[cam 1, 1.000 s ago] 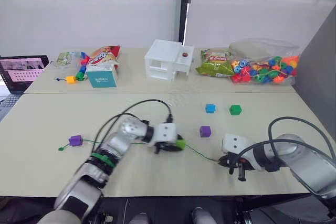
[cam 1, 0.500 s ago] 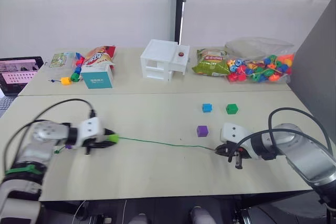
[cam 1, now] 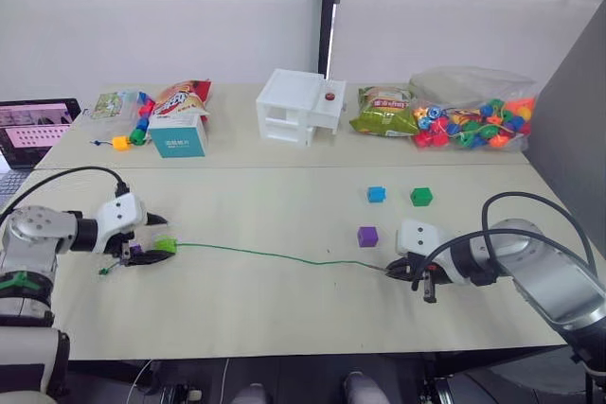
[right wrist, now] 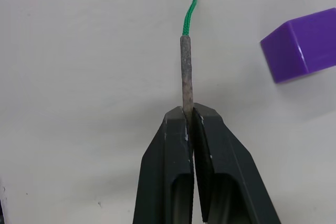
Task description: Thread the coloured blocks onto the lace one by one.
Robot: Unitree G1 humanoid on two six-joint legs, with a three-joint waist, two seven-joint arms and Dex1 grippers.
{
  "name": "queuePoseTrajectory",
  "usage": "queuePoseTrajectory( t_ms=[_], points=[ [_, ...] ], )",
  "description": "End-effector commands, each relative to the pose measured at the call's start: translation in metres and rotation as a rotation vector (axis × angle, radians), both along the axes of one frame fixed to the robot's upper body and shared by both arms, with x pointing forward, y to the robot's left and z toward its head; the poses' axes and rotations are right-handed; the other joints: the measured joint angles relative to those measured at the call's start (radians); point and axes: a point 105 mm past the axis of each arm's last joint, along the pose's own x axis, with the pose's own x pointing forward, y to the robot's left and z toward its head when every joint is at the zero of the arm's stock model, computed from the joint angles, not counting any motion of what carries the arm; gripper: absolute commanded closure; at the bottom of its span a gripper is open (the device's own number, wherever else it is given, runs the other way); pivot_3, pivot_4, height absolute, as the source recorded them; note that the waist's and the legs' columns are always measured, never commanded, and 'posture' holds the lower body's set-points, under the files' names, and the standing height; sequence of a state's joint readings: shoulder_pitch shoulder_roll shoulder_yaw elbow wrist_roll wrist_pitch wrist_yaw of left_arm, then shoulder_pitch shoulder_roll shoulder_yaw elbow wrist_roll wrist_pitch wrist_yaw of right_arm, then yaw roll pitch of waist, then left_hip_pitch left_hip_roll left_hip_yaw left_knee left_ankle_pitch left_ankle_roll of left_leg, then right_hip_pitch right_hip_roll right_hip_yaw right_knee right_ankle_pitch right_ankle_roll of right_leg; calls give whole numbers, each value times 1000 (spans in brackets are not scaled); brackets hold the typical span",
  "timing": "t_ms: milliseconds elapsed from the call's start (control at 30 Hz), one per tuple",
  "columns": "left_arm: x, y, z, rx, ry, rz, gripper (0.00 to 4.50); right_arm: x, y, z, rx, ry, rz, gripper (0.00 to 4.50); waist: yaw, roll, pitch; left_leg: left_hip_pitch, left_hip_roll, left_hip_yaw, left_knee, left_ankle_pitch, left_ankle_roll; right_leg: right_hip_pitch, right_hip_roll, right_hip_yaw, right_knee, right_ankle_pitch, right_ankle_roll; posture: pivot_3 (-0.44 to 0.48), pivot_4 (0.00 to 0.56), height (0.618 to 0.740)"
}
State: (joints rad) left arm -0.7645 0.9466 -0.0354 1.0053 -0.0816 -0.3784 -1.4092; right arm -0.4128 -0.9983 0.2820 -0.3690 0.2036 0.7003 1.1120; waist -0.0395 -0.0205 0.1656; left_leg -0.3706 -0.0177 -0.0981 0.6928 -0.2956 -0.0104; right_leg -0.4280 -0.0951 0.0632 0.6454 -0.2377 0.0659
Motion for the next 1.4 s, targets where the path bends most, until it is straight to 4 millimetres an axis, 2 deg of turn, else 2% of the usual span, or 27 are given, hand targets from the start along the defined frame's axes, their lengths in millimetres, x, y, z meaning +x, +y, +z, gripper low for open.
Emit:
queuePoseTrajectory(
  t_ms=[33, 67, 167, 233, 433, 600, 667, 833, 1067, 1233, 1400],
  points=[
    [11, -23, 38, -119, -74, -75, 38, -3, 1, 5, -1, -19, 14, 4500, 3, 0, 0, 0, 0, 0, 0, 0, 0, 0, 0, 0, 0, 0, 0, 0, 150, 740],
    [13, -32, 42, -140, -73, -104, 38, -3, 1, 5, 0, -18, 14, 4500, 6, 0, 0, 0, 0, 0, 0, 0, 0, 0, 0, 0, 0, 0, 0, 0, 150, 740],
    [15, -62, 35, -110, -96, -209, 38, -5, 3, 3, 7, -11, 15, 4500, 4, 0, 0, 0, 0, 0, 1, 0, 0, 1, -1, -1, 0, 0, 0, 0, 150, 740],
    [13, -98, 33, -192, -120, -302, 38, -7, 5, 2, 13, -2, 18, 4500, 1, 0, 0, 0, 0, -1, 0, 0, 0, 1, -1, -1, 1, 0, 0, 0, 150, 740],
    [-18, -197, 6, -360, -50, -550, 38, -15, 12, 0, 25, 39, 47, 4500, 1, 0, 0, -1, 0, -1, 1, 0, 0, 1, -1, -1, 1, 0, 0, 0, 150, 740],
    [-33, -254, -6, -452, -12, -658, 38, -18, 17, 0, 30, 57, 63, 4500, 6, 0, 0, -1, -1, -1, 2, 0, 0, 2, -1, 0, -1, 0, 0, 0, 150, 740],
    [-39, -265, -9, -460, 1, -691, 38, -17, 18, 0, 30, 57, 64, 4500, 5, 0, 0, -1, -1, -1, 2, 0, 0, 2, -1, 0, -1, 0, 0, 0, 150, 740],
    [-51, -295, -37, -424, 35, -770, 38, -19, 18, 0, 28, 64, 64, 4500, 14, 0, 0, 0, -1, -1, 2, 0, 0, 3, -1, 0, -3, 0, 0, 0, 150, 740],
    [-56, -309, -54, -450, 83, -745, 38, -17, 17, 3, 22, 59, 63, 4500, 24, 0, 0, 0, -1, -1, 3, 0, 0, 4, -1, 0, -3, 0, 0, 0, 150, 740],
    [-59, -314, -59, -480, 105, -715, 1393, -16, 17, 2, 18, 51, 57, 4500, 25, 0, 0, 1, -1, -1, 2, 0, 0, 4, -1, 0, -3, 0, 0, 0, 150, 740],
    [-60, -315, -59, -489, 100, -706, 1393, -16, 15, 3, 13, 52, 54, 4500, 27, 0, 0, 1, -1, -1, 3, 0, 0, 4, -1, 0, -4, 0, 0, 0, 150, 740]
  ],
)
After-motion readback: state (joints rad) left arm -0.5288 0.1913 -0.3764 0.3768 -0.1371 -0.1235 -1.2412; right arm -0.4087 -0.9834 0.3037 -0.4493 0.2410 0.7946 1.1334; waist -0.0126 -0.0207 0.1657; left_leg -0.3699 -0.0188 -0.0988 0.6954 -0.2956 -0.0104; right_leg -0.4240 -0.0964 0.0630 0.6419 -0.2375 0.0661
